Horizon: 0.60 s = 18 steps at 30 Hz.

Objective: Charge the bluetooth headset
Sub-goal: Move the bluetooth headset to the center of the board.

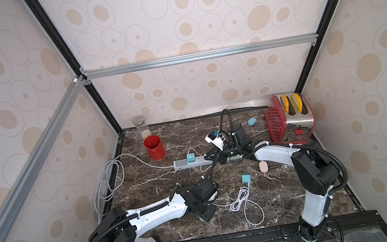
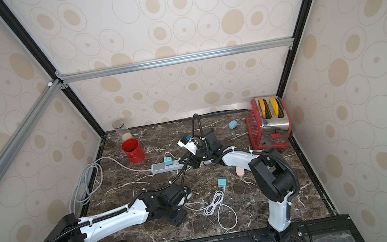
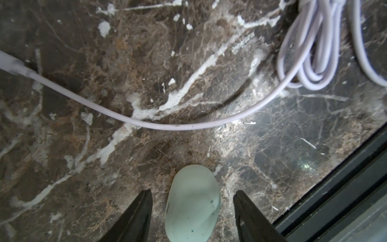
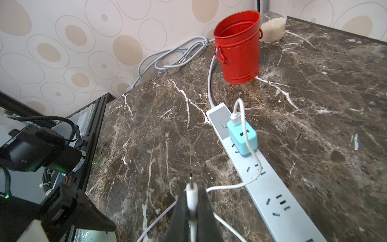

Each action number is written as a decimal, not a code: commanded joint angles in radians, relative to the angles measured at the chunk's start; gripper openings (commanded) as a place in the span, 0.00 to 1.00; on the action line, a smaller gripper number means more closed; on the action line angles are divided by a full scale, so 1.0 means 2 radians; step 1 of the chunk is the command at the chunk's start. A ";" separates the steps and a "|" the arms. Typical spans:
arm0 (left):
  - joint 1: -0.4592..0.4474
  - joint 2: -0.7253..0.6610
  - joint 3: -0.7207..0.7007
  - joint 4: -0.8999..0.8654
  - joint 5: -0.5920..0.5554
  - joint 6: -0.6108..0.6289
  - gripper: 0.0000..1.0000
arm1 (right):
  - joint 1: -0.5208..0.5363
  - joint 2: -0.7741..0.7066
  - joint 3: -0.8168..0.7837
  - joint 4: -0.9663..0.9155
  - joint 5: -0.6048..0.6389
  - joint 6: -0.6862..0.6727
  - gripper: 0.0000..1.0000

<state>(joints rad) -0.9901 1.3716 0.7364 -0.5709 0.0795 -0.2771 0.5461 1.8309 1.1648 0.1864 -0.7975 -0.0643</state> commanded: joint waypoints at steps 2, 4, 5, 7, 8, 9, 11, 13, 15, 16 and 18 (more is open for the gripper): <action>-0.006 -0.004 0.010 -0.009 0.002 -0.010 0.62 | -0.004 0.004 0.000 0.012 -0.016 0.005 0.00; -0.006 -0.005 0.008 -0.009 -0.001 -0.014 0.61 | -0.005 0.004 0.000 0.015 -0.018 0.008 0.00; -0.006 -0.005 0.007 -0.010 -0.001 -0.016 0.60 | -0.005 0.004 0.000 0.015 -0.019 0.009 0.00; -0.006 -0.003 0.006 -0.008 0.001 -0.020 0.57 | -0.005 0.004 0.000 0.016 -0.019 0.009 0.00; -0.006 0.000 0.006 -0.008 0.001 -0.023 0.56 | -0.006 0.004 0.000 0.016 -0.020 0.010 0.00; -0.006 0.002 0.005 -0.008 0.001 -0.025 0.54 | -0.006 0.003 -0.001 0.016 -0.020 0.011 0.00; -0.006 0.006 0.004 -0.009 0.002 -0.029 0.51 | -0.006 0.003 -0.001 0.016 -0.020 0.011 0.00; -0.006 0.008 0.002 -0.009 0.006 -0.032 0.48 | -0.007 0.004 -0.001 0.016 -0.021 0.012 0.00; -0.007 0.009 0.001 -0.008 0.007 -0.035 0.48 | -0.007 0.003 -0.002 0.017 -0.022 0.012 0.00; -0.007 0.009 0.000 -0.007 0.008 -0.037 0.48 | -0.007 0.003 -0.001 0.017 -0.022 0.012 0.00; -0.008 0.009 -0.003 -0.006 0.008 -0.041 0.48 | -0.007 0.002 -0.002 0.017 -0.022 0.012 0.00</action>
<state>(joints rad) -0.9939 1.3830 0.7345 -0.5694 0.0898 -0.3328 0.5365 1.8309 1.1648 0.2039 -0.8188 -0.0414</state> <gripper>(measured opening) 0.479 0.084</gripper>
